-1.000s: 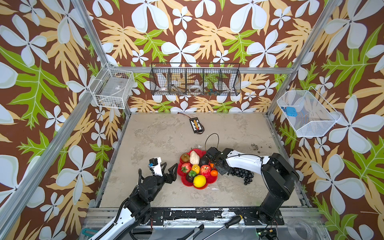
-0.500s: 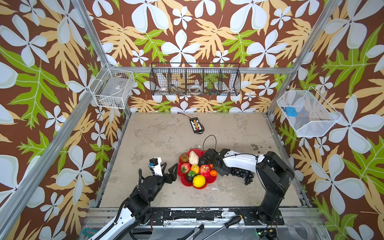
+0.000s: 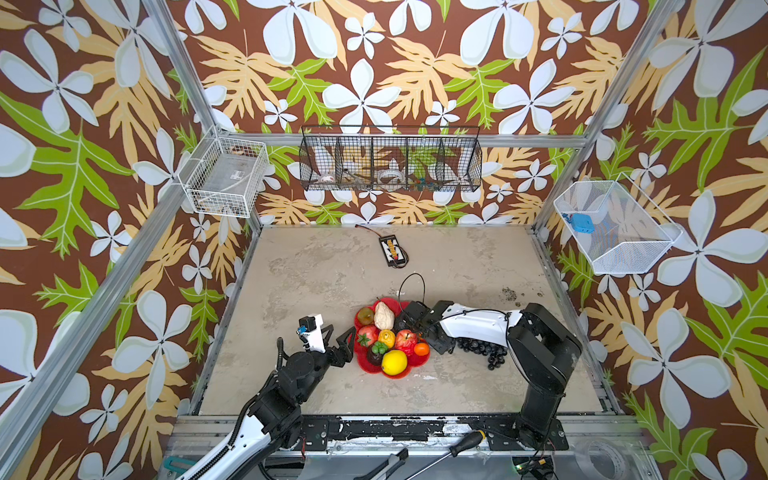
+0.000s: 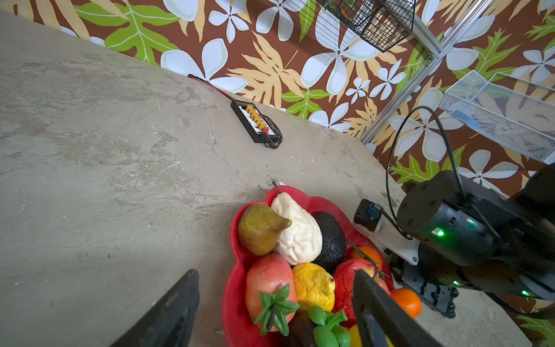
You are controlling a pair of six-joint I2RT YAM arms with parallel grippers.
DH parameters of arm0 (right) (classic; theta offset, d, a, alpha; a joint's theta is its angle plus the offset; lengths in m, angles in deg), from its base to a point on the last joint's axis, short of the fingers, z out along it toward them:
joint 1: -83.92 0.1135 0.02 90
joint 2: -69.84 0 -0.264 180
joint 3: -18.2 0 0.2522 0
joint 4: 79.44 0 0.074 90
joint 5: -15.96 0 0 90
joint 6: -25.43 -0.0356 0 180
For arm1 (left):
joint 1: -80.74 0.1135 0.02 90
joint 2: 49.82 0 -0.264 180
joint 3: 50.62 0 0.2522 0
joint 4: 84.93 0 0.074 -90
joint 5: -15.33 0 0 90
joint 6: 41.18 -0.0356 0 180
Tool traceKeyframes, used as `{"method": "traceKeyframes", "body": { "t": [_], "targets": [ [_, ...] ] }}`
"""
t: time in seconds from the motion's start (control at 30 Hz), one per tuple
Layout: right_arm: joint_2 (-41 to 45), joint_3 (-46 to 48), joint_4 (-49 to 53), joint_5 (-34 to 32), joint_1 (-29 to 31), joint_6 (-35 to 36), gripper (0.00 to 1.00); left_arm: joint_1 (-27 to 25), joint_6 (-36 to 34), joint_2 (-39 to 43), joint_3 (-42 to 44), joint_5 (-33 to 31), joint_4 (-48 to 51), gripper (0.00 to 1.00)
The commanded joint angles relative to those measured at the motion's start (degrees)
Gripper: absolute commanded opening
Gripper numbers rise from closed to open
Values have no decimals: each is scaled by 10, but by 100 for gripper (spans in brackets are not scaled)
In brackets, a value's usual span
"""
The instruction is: Place and organize the fake fruits in the fruit bowl
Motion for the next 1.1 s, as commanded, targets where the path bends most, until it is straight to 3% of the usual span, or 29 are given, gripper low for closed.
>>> {"method": "traceKeyframes", "body": {
  "t": [0.0, 0.33, 0.77, 0.83, 0.97, 1.07],
  "targets": [
    [-13, -8, 13, -7, 1, 1, 25, 1, 3, 2, -4, -1, -8, 81],
    [23, -1, -1, 18, -7, -8, 23, 1, 3, 9, -3, -1, -3, 81],
    [112, 25, -29, 87, -32, -26, 34, 0, 3, 4, -3, -2, -5, 81],
    [130, 29, -20, 72, -40, -35, 47, 1, 3, 4, -3, -1, -5, 81],
    [165, 40, -15, 61, -66, -65, 60, 1, 4, 4, -3, 0, -7, 81],
    [194, 60, -20, 46, -85, -88, 79, 1, 4, 5, -4, 0, -5, 81]
  ]
}}
